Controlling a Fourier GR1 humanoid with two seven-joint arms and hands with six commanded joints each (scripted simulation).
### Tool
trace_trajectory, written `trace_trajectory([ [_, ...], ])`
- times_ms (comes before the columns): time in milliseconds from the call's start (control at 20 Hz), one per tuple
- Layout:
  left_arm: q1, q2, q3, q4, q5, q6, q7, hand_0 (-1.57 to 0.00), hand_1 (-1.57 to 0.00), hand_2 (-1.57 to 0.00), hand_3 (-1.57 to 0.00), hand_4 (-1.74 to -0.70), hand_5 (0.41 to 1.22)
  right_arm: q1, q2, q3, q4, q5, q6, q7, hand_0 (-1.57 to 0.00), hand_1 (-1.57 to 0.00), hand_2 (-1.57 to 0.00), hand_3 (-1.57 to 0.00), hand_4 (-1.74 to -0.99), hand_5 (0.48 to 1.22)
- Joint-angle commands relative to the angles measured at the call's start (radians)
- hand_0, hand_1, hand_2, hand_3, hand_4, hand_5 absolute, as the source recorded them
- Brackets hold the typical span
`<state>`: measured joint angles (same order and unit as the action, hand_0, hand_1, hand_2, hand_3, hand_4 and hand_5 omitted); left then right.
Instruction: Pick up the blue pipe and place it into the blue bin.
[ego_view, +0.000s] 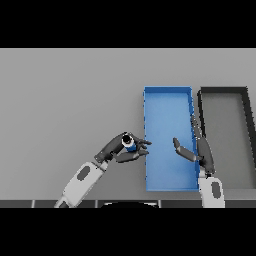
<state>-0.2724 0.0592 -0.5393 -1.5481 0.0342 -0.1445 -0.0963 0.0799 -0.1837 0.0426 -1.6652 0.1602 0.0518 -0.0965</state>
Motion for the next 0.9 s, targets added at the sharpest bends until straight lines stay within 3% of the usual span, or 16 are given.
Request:
trace_trajectory([
  [0,-0.009,0.001,0.004,-0.007,-0.002,-0.004,0.021,-1.56,-1.56,-1.57,-1.57,-1.47,1.219,-0.007,-0.005,-0.006,0.005,-0.005,0.003,0.0,0.0,0.0,0.0,0.0,-1.158,0.643],
  [200,0.004,-0.007,0.013,-0.004,-0.023,-0.017,0.037,-1.57,-1.57,-1.57,-1.57,-1.47,1.22,0.024,-0.007,-0.003,-0.02,0.009,-0.008,-0.031,0.0,0.0,0.0,0.0,-1.141,0.643],
  [550,0.007,-0.031,0.032,-0.003,-0.038,-0.06,0.044,-1.57,-1.57,-1.57,-1.57,-1.47,1.22,0.082,-0.018,0.002,-0.129,0.053,-0.047,0.009,0.0,0.0,-0.02,0.0,-1.187,0.642],
  [600,0.002,-0.042,0.035,0.004,-0.043,-0.058,0.055,-1.57,-1.57,-1.57,-1.57,-1.47,1.221,0.082,-0.009,0.004,-0.144,-0.007,-0.007,-0.03,0.0,0.0,-0.04,0.0,-1.195,0.648],
  [650,0.001,-0.046,0.037,0.008,-0.052,-0.062,0.049,-1.57,-1.57,-1.57,-1.57,-1.47,1.221,0.074,-0.012,-0.006,-0.165,-0.099,0.053,-0.032,0.0,-0.01,-0.07,0.0,-1.198,0.641],
  [850,0.007,-0.06,0.048,0.002,-0.062,-0.077,0.053,-1.57,-1.57,-1.57,-1.57,-1.47,1.221,-0.003,-0.124,-0.003,-0.275,-0.364,0.244,0.142,0.0,-0.02,-0.12,0.0,-1.224,0.6],
])
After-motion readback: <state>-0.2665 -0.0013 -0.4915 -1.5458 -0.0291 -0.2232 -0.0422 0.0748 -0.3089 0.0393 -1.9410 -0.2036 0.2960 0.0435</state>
